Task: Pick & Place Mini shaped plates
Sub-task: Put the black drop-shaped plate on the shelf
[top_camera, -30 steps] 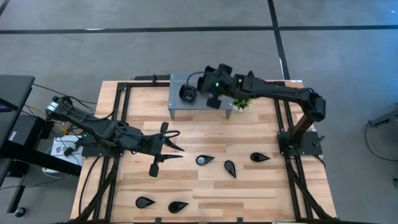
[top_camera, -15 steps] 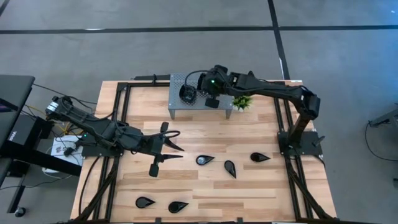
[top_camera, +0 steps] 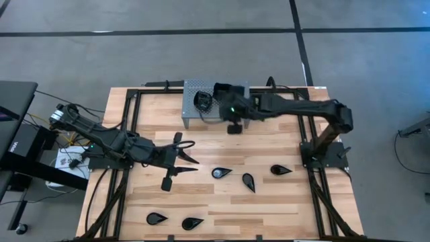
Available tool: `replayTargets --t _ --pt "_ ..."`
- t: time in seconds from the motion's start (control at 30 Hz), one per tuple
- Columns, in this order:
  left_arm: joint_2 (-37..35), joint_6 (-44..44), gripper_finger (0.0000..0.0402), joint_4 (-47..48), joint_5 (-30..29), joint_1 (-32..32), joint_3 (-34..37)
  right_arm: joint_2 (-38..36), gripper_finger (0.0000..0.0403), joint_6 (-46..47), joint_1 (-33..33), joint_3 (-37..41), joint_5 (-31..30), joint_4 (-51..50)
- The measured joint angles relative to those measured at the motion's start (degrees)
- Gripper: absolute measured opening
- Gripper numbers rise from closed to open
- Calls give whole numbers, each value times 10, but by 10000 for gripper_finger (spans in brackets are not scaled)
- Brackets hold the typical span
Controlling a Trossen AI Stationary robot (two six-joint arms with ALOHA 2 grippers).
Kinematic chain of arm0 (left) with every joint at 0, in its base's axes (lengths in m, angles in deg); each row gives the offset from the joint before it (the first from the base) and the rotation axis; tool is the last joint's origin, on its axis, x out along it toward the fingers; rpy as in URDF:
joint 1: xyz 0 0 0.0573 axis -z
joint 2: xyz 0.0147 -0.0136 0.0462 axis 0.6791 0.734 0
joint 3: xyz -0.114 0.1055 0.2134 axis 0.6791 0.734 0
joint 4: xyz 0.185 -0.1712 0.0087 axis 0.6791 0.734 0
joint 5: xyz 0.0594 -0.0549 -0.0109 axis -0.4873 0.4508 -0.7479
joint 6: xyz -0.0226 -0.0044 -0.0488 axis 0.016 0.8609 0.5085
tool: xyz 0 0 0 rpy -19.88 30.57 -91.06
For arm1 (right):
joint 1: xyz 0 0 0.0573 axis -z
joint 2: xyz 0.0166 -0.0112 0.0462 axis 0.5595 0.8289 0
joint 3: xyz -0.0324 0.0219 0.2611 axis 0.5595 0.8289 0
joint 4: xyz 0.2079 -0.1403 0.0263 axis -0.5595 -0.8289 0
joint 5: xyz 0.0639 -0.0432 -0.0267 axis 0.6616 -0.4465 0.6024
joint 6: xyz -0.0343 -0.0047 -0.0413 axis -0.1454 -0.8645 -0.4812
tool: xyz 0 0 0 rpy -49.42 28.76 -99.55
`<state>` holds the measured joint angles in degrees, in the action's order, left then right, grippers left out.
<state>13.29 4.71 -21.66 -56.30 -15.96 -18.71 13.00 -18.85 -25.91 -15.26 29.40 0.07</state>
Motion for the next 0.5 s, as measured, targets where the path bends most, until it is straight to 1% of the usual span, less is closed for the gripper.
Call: replayTargets --t 0.07,0.17,0.3,0.4,0.5 --pt "0 1 94 -3 0 2 5 -20 119 23 -39 0 -4 -39" --pt "1 2 94 -2 0 2 22 -49 119 67 -105 0 -3 -132" --pt "0 27 94 -6 -3 0 59 -93 118 189 -192 0 -1 -243" --pt "0 61 94 -43 -6 0 96 -133 118 277 -256 36 -1 -258" --pt "0 87 94 -96 -6 0 138 -184 118 332 -319 129 1 -178"
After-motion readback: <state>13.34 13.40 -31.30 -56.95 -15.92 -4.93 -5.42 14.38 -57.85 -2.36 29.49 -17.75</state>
